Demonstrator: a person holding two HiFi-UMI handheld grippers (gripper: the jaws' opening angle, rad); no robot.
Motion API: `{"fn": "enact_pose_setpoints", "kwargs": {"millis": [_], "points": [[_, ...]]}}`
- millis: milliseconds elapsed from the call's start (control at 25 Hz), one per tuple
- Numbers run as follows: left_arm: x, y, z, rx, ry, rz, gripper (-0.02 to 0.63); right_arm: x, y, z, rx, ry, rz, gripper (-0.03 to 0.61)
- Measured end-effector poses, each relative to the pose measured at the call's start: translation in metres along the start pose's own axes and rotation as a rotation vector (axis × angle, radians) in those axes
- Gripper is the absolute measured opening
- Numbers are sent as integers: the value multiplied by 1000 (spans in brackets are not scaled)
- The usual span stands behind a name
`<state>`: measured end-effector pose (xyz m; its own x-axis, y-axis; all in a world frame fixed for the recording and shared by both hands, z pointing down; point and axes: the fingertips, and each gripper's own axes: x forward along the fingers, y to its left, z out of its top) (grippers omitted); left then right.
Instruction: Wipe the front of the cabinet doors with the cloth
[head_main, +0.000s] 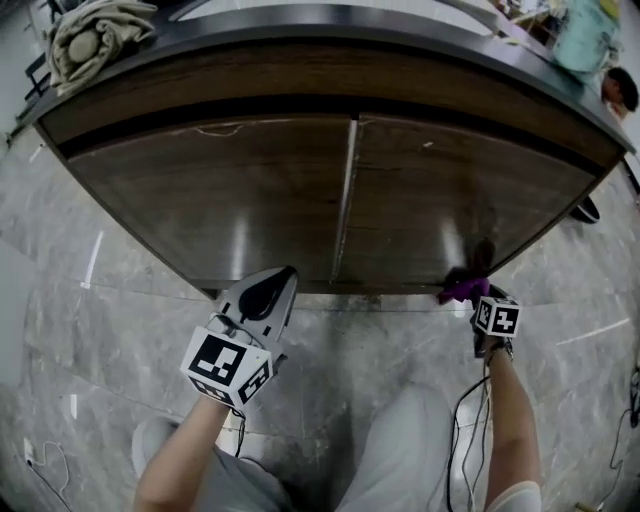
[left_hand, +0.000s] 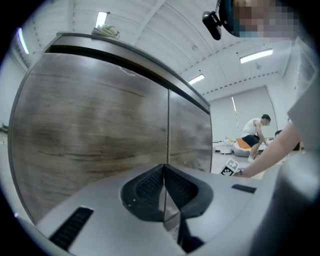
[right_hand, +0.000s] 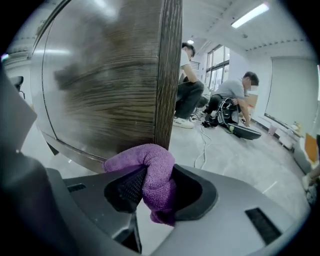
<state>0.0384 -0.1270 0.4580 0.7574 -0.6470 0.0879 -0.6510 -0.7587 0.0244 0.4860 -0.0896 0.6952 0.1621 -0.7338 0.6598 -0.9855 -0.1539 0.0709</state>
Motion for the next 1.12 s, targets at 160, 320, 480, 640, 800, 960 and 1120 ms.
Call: {"fn": "enact_pose_setpoints", "kwargs": {"millis": [160,320,480,640,800,960,1120], "points": [[-17,36,39,-42,-66,29,11,-4,1,-1,-29,35,-37,155],[-32,50,68,23,-71,20,11,-29,79,3,-74,-16,133,149],[-53,68,74,22,-82,31,11,-102,232,74,-393,-260,355,149],[-80,103,71,-12,-55,149,11,-192,369,170,-572,-500,523,149],[-113,121,85,19,-53,179,11,-253,471,235,-501,-560,716,149],[-164,165,73,-27,-46,342,11,-282,552,276,-441,-601,829,149],[-201,197,74,-76,-87,489,11,-294,617,302,-389,-631,852,149]]}}
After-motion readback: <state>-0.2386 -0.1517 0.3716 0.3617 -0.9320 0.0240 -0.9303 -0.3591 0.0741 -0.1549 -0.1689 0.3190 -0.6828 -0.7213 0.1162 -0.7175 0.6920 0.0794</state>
